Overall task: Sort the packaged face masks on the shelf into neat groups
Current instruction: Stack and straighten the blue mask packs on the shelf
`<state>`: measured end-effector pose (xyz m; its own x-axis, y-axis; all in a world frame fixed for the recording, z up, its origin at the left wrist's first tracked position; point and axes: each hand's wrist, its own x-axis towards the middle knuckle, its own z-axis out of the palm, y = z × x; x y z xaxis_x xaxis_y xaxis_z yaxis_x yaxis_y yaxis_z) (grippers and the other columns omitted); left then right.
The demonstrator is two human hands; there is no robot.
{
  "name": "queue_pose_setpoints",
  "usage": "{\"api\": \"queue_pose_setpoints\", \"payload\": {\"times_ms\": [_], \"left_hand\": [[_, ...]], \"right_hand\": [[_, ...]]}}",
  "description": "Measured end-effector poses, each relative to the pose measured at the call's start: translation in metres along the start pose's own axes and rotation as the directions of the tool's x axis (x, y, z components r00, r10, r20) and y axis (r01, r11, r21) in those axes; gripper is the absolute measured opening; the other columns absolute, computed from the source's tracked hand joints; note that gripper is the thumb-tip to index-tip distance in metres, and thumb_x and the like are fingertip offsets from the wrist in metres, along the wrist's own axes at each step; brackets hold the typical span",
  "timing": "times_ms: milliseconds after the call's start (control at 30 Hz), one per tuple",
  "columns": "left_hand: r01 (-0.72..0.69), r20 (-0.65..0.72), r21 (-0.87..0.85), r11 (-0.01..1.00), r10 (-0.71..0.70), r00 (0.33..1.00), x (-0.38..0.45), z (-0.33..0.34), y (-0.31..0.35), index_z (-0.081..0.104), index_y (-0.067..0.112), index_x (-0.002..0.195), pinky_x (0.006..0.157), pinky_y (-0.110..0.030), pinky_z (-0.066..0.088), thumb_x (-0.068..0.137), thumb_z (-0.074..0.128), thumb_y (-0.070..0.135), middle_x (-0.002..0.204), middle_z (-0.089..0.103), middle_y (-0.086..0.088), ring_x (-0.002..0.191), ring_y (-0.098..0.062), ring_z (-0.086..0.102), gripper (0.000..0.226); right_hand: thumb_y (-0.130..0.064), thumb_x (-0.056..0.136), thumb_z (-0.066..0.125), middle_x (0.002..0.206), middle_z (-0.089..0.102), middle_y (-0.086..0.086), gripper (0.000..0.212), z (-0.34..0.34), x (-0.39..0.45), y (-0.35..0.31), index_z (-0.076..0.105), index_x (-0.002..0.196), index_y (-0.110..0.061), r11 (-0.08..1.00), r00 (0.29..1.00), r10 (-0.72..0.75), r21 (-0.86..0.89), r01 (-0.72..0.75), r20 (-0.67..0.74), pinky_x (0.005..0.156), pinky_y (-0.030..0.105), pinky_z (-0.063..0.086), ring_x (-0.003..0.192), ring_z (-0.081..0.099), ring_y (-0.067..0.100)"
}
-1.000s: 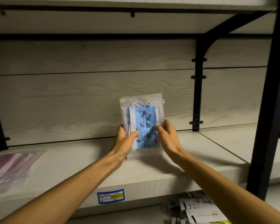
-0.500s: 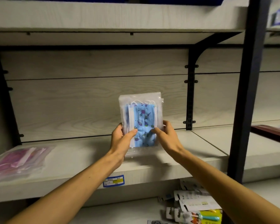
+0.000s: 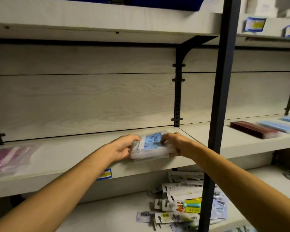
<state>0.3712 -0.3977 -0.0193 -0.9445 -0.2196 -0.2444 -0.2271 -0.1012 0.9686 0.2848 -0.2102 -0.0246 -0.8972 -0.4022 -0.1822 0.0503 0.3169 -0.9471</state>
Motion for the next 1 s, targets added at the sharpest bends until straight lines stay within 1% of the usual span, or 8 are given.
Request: {"api": "queue_pose_setpoints", "payload": {"times_ms": [100,300,400,600,733,800,900,1000], "left_hand": [[0.000,0.008,-0.015,1.000,0.000,1.000,0.007,0.013,-0.001,0.061,0.006,0.085,0.038,-0.019,0.049,0.103,0.047,0.009,0.046,0.062,-0.003,0.037,-0.010,0.060,0.023],[-0.039,-0.099,-0.154,0.987,0.024,0.995,0.038,0.043,-0.003,0.062,0.006,0.078,0.037,-0.020,0.047,0.097,0.054,0.017,0.054,0.068,-0.007,0.042,-0.017,0.066,0.023],[-0.028,-0.102,-0.202,0.979,0.007,0.995,0.052,0.058,-0.002,0.063,0.006,0.080,0.040,-0.022,0.051,0.097,0.054,0.023,0.060,0.071,-0.011,0.047,-0.021,0.068,0.026],[-0.018,-0.139,0.028,0.999,0.021,0.990,0.071,0.074,0.001,0.071,0.012,0.110,0.058,-0.026,0.056,0.099,0.053,0.029,0.086,0.074,-0.010,0.071,-0.020,0.068,0.027],[-0.055,-0.149,0.182,0.982,0.083,0.985,0.075,0.086,0.005,0.070,0.011,0.114,0.097,-0.048,0.054,0.100,0.054,0.033,0.115,0.072,-0.023,0.094,-0.031,0.066,0.031],[-0.077,-0.141,0.219,0.973,0.110,0.984,0.073,0.092,0.005,0.070,0.011,0.113,0.094,-0.043,0.054,0.101,0.052,0.039,0.113,0.073,-0.021,0.096,-0.031,0.067,0.035],[-0.072,-0.075,0.175,0.982,0.087,0.993,0.072,0.100,0.006,0.072,0.016,0.101,0.070,-0.029,0.050,0.102,0.044,0.047,0.084,0.076,-0.009,0.073,-0.021,0.066,0.042],[-0.082,-0.038,0.163,0.983,0.089,0.995,0.070,0.101,0.004,0.072,0.015,0.097,0.077,-0.032,0.049,0.104,0.041,0.049,0.077,0.075,-0.008,0.076,-0.023,0.065,0.047]], "right_hand": [[-0.017,0.087,0.063,0.123,0.062,0.022,0.047,-0.013,0.012,0.005,0.050,0.129,-0.001,0.999,0.999,0.017,-0.031,-0.018,-0.046,0.086,0.041,0.060,0.110,0.065,0.036],[-0.031,0.089,0.065,0.126,0.059,0.018,0.049,-0.033,0.043,0.007,0.050,0.131,-0.008,0.996,0.994,0.087,-0.001,-0.087,-0.070,0.105,0.045,0.050,0.117,0.059,0.033],[-0.031,0.089,0.065,0.125,0.058,0.017,0.047,-0.043,0.056,0.009,0.050,0.128,-0.010,0.995,0.992,0.099,-0.024,-0.101,-0.082,0.104,0.045,0.050,0.115,0.058,0.033],[-0.030,0.092,0.062,0.110,0.063,0.016,0.031,-0.059,0.071,0.012,0.059,0.114,-0.007,0.970,0.995,-0.019,-0.243,-0.006,-0.099,0.094,0.042,0.052,0.104,0.062,0.032],[-0.023,0.093,0.061,0.083,0.056,0.008,0.020,-0.064,0.077,0.010,0.050,0.078,-0.014,0.944,0.987,-0.103,-0.325,0.058,-0.123,0.069,0.030,0.049,0.079,0.057,0.020],[-0.022,0.093,0.059,0.078,0.054,0.006,0.021,-0.066,0.079,0.010,0.050,0.076,-0.015,0.920,0.983,-0.128,-0.385,0.069,-0.131,0.065,0.028,0.045,0.071,0.053,0.016],[-0.024,0.093,0.061,0.078,0.055,0.005,0.021,-0.069,0.077,0.011,0.050,0.076,-0.015,0.907,0.981,-0.149,-0.413,0.085,-0.127,0.061,0.026,0.043,0.070,0.053,0.015],[-0.025,0.092,0.061,0.075,0.054,0.005,0.024,-0.073,0.074,0.011,0.051,0.074,-0.014,0.899,0.977,-0.166,-0.427,0.095,-0.132,0.059,0.028,0.040,0.068,0.051,0.015]]}}
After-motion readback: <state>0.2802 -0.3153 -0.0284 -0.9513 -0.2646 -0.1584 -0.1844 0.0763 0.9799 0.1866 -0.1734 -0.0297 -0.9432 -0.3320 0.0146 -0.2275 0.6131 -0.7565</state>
